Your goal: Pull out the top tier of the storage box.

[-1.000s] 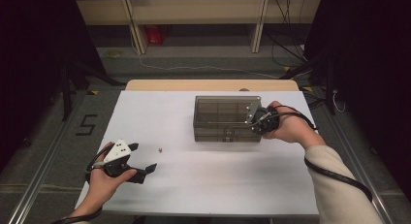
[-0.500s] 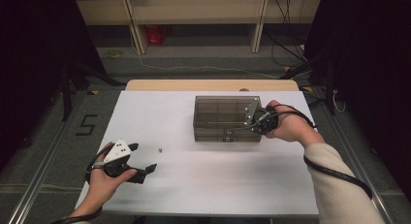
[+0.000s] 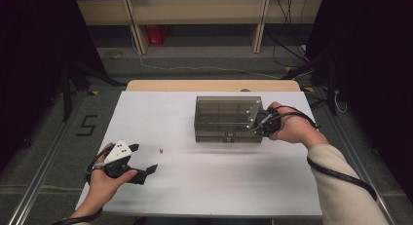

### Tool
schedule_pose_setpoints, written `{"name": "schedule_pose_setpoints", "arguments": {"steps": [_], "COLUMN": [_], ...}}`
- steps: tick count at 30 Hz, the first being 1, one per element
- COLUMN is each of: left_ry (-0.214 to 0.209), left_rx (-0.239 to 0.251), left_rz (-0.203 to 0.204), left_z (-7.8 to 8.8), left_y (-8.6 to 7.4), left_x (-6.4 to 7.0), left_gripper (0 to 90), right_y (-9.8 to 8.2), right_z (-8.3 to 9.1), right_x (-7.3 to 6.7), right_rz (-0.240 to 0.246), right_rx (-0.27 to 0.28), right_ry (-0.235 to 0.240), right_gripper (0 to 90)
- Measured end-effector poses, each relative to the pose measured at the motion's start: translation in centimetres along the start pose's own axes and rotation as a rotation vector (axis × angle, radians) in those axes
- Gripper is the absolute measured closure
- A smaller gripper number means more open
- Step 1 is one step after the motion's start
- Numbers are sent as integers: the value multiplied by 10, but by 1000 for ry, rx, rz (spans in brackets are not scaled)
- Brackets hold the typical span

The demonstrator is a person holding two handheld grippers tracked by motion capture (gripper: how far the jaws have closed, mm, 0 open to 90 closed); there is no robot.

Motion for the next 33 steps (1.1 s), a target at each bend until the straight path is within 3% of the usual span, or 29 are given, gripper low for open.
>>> {"name": "schedule_pose_setpoints", "arguments": {"steps": [33], "left_ry": [2], "left_rx": [-1], "left_rz": [-1], "left_z": [0], "left_y": [0], "left_x": [0], "left_gripper": [0], "right_y": [-5], "right_z": [5], "right_x": [-14], "right_rz": [9], "right_rx": [16], "right_ry": [-2], "right_gripper": [851]}}
Point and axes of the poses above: each handheld gripper's, and its own axes: z roughly backward along the jaws, y roughly out of its top, x roughly to its right, the point moved 1 cm from there along -z, roughly forward along the jaws, and after that the axes turned 8 degrees about -z, right-handed, at the moved point
